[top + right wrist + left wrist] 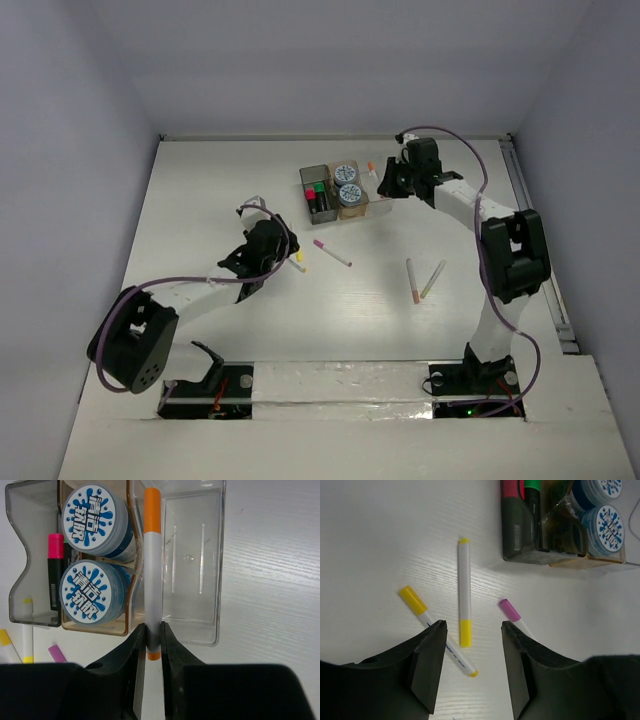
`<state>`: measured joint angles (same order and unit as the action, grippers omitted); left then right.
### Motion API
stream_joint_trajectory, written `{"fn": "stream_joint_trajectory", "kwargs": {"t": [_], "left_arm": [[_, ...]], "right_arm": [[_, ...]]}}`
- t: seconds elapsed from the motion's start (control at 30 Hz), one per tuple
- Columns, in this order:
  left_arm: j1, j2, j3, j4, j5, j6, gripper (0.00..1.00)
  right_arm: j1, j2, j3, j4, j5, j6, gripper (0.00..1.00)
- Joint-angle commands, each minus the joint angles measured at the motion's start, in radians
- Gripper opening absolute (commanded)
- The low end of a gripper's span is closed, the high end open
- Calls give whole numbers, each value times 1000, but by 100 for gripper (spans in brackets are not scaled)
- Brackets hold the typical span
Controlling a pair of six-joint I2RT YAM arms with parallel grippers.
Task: Sort the stationery into containers
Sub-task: Place the pen in the storage box, then pick up the pen from the center of the board.
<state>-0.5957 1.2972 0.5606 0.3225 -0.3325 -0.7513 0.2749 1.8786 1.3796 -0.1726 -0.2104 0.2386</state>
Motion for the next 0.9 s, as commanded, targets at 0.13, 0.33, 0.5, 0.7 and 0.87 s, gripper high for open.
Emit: {"fn": "stream_joint_trajectory", "kwargs": {"t": [0.13, 0.33, 0.5, 0.7, 0.87], "left_arm": [[0, 100, 104, -37, -28, 61, 44], [0, 171, 147, -43, -36, 75, 43], [0, 247, 203, -52, -33, 87, 38], [0, 352, 279, -109, -62, 98, 29], [-12, 418, 338, -157, -85, 98, 30]], "right_arm": [[-6, 34, 88, 34, 0, 4, 51], [-6, -13, 46, 80, -17, 13, 66], [-6, -117, -51, 165, -53, 57, 65], [-6, -245, -171, 265, -112, 110, 63], [-6, -294, -191, 274, -135, 117, 63]]}}
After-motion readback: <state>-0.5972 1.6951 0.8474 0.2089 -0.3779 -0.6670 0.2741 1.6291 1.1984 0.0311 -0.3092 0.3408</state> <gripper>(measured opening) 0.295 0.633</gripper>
